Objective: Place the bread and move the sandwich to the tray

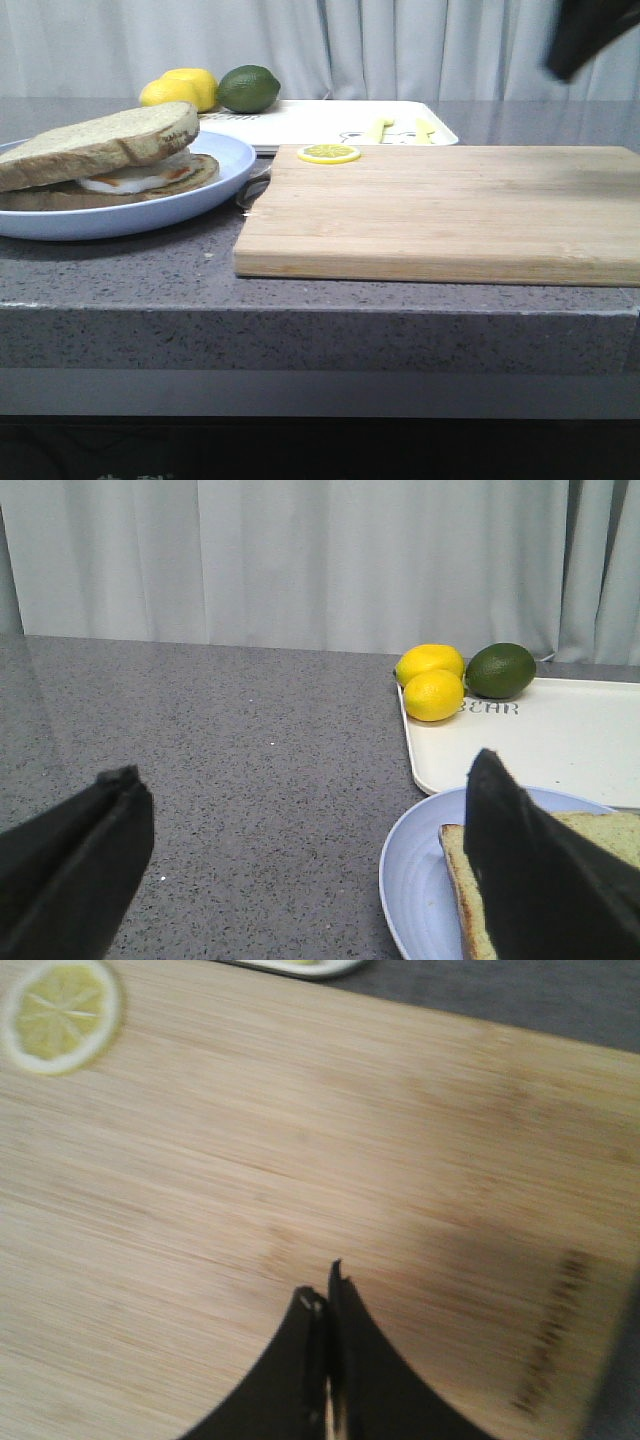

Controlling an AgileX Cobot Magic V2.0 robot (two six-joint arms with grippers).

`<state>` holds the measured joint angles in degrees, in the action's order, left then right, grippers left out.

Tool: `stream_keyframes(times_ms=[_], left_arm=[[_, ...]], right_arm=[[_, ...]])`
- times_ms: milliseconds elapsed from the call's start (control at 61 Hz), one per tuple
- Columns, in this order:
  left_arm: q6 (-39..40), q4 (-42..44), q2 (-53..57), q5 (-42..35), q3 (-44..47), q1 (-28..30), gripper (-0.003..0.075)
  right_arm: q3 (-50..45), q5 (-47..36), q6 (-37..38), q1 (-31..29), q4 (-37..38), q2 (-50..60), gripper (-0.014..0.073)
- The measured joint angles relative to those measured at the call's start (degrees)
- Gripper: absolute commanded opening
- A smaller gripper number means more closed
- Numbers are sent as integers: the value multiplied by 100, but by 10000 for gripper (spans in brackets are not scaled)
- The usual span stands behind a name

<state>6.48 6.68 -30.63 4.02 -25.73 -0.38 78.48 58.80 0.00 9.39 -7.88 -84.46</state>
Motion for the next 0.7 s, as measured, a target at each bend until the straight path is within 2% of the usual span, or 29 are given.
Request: stream_keyframes(times_ms=[164,328,705], left_arm=[[0,0,0,0,0,0,619],[0,0,0,0,0,0,619],[0,0,0,0,0,0,619]], right_arm=[[-23,386,143,-528,442,638,-83],[-541,197,156,-960,513,1462,-83],[-3616,-2306,164,-1002,583,4517,-83]])
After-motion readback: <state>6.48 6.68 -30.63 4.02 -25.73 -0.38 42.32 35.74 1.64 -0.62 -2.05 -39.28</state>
